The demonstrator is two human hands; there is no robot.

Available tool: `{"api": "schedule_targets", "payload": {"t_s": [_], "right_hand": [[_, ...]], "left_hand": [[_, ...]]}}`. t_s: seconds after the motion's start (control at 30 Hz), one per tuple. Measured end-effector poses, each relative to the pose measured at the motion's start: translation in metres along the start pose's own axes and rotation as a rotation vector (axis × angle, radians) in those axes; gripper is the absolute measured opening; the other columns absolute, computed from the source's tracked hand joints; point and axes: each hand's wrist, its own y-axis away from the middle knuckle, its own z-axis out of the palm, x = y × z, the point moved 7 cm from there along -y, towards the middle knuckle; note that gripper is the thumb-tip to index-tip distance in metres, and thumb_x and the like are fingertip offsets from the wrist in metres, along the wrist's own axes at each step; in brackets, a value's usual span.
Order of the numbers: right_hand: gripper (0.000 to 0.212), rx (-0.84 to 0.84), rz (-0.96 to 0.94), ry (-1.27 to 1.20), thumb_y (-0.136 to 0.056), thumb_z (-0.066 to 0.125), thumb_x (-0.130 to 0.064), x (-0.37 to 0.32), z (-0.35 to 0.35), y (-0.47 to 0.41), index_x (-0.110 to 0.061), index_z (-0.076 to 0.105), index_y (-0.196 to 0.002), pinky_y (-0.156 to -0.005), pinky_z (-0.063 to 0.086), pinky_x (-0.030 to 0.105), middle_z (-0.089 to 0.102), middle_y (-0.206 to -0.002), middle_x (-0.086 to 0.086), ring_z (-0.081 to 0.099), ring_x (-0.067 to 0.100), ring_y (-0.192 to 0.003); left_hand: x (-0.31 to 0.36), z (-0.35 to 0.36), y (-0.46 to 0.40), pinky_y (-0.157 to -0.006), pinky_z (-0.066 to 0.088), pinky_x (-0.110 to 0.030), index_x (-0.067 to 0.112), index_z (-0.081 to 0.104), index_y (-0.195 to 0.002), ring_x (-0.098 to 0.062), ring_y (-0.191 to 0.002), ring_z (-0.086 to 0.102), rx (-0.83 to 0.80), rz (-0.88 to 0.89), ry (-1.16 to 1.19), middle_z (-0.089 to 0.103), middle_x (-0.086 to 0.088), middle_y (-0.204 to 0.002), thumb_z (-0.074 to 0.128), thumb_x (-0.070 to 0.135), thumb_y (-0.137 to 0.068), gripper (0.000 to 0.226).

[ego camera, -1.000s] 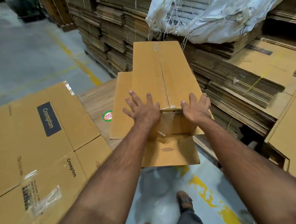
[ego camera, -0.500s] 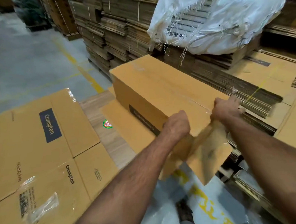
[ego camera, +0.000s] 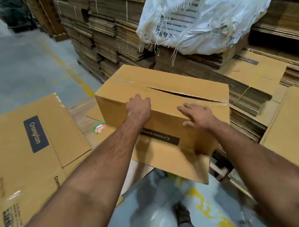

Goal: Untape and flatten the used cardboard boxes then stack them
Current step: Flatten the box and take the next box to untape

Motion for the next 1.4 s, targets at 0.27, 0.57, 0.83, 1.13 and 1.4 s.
{"api": "schedule_targets", "payload": {"t_s": [0.27, 0.57, 0.83, 1.13, 1.4], "right_hand": [[0.067, 0.045, 0.482, -0.182, -0.094, 0.048, -0.059, 0.019, 0.009, -0.002, -0.033, 0.022, -0.151, -0.109, 0.033, 0.061, 0.018, -0.151, 0.026, 0.015, 0.047, -0.139], [0.071, 0.201, 0.225, -0.335, -0.095, 0.043, -0.062, 0.013, 0.019, -0.005, -0.033, 0.019, -0.156, -0.12, 0.007, 0.055, 0.001, -0.162, 0.022, -0.012, 0.043, -0.148], [0.083, 0.022, 0.063, -0.359, -0.088, 0.045, -0.071, -0.022, -0.005, -0.055, -0.034, 0.018, -0.156, -0.121, 0.009, 0.054, -0.006, -0.164, 0.016, -0.012, 0.035, -0.15], [0.131, -0.068, -0.131, -0.275, -0.068, 0.063, -0.081, -0.207, 0.008, -0.053, -0.015, -0.006, -0.157, -0.103, 0.006, 0.082, -0.022, -0.163, 0.008, -0.026, 0.032, -0.147], [0.106, 0.106, -0.041, -0.198, -0.077, 0.04, -0.076, -0.185, -0.001, -0.058, -0.01, 0.011, -0.155, -0.105, 0.01, 0.08, -0.001, -0.165, 0.009, -0.006, 0.033, -0.151]], "left_hand": [[-0.014, 0.0, -0.022, -0.103, 0.033, -0.052, 0.025, 0.047, -0.135, -0.032, -0.125, 0.039, -0.044, -0.103, 0.182, 0.042, -0.015, -0.133, 0.038, 0.046, -0.099, 0.042], [-0.087, 0.02, -0.019, -0.101, 0.038, -0.052, 0.032, 0.006, -0.155, -0.043, -0.131, 0.034, -0.209, -0.5, 0.244, 0.02, -0.028, -0.15, 0.037, 0.083, -0.08, 0.096], [-0.091, 0.018, 0.024, -0.083, 0.053, -0.042, 0.01, 0.004, -0.155, -0.036, -0.125, 0.044, -0.253, -0.541, 0.125, 0.034, -0.027, -0.139, 0.042, 0.064, -0.093, 0.091], [-0.118, 0.013, 0.033, -0.064, 0.045, -0.033, 0.012, 0.041, -0.144, -0.03, -0.122, 0.048, -0.201, -0.451, 0.143, 0.048, -0.014, -0.135, 0.049, 0.036, -0.099, 0.051], [-0.086, 0.0, 0.046, -0.081, 0.047, -0.037, 0.003, 0.052, -0.122, -0.035, -0.111, 0.058, -0.07, -0.271, 0.34, 0.057, -0.019, -0.12, 0.046, 0.014, -0.099, 0.026]]}}
